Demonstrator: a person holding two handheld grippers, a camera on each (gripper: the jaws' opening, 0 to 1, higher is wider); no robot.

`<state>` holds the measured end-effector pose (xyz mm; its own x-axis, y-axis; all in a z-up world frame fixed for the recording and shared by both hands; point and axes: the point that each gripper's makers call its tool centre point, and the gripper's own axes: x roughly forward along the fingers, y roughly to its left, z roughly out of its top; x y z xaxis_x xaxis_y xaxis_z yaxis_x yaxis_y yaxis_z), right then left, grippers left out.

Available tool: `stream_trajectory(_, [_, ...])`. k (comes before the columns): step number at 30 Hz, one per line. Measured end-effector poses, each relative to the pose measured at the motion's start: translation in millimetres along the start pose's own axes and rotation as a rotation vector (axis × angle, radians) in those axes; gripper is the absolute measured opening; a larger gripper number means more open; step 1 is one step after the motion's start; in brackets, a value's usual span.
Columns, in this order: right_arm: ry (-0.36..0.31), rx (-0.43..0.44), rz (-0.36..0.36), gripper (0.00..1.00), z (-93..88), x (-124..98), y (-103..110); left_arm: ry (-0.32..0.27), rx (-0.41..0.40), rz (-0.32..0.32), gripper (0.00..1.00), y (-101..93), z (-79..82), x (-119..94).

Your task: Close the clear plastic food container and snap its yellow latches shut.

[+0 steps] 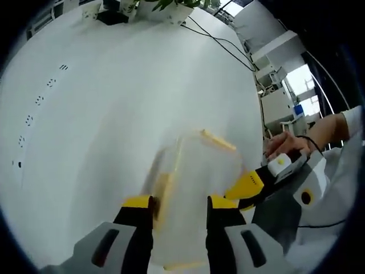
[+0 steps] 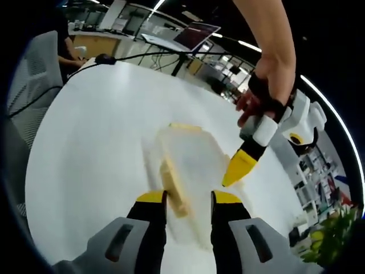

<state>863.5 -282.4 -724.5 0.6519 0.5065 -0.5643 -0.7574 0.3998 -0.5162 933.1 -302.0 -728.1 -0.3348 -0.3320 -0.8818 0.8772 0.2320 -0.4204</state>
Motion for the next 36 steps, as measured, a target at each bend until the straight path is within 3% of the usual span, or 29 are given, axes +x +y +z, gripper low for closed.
stream_trajectory(1, [0.017,-0.1,0.046,0.24,-1.5,-1,3,0.006,0.003,-0.004,0.29,-0.8,-0.4,1])
stream_trajectory(2, [0.027,-0.039,-0.003,0.24,-5.4,-3,-1,0.014,-0.003,-0.054,0.28,-8.8,-1.0,2])
stream_trajectory(3, [0.004,-0.023,0.003,0.24,-2.3,-3,-1,0.005,-0.001,-0.024,0.28,-0.5,-1.0,1])
stream_trajectory(13, [-0.002,-0.027,0.002,0.24,-1.0,1,-1,0.007,0.002,-0.038,0.28,12.7,-1.8,-5])
stream_trajectory(14, [-0.002,-0.029,0.002,0.24,-0.8,1,-1,0.007,0.002,-0.037,0.28,6.7,-1.9,-3])
stream_trajectory(17, [0.005,-0.035,0.003,0.24,-0.1,3,0,0.002,0.002,-0.035,0.28,20.5,0.5,-5])
stream_trajectory(20, [0.007,-0.047,0.007,0.25,0.9,3,0,-0.007,0.003,-0.031,0.29,21.2,1.8,-6])
stream_trajectory(23, [-0.003,-0.057,0.017,0.26,1.6,3,1,-0.043,0.059,0.001,0.29,24.7,6.2,-9])
stream_trajectory(26, [-0.015,-0.041,0.031,0.26,2.2,2,-1,-0.113,0.073,0.061,0.32,36.9,14.5,-14])
stream_trajectory(34, [-0.003,-0.003,0.049,0.3,0.2,-5,-4,-0.247,0.091,0.138,0.35,61.6,24.2,-31])
stream_trajectory(36, [-0.008,0.004,0.051,0.32,1.8,-8,-6,-0.291,0.097,0.173,0.35,14.5,12.7,-22])
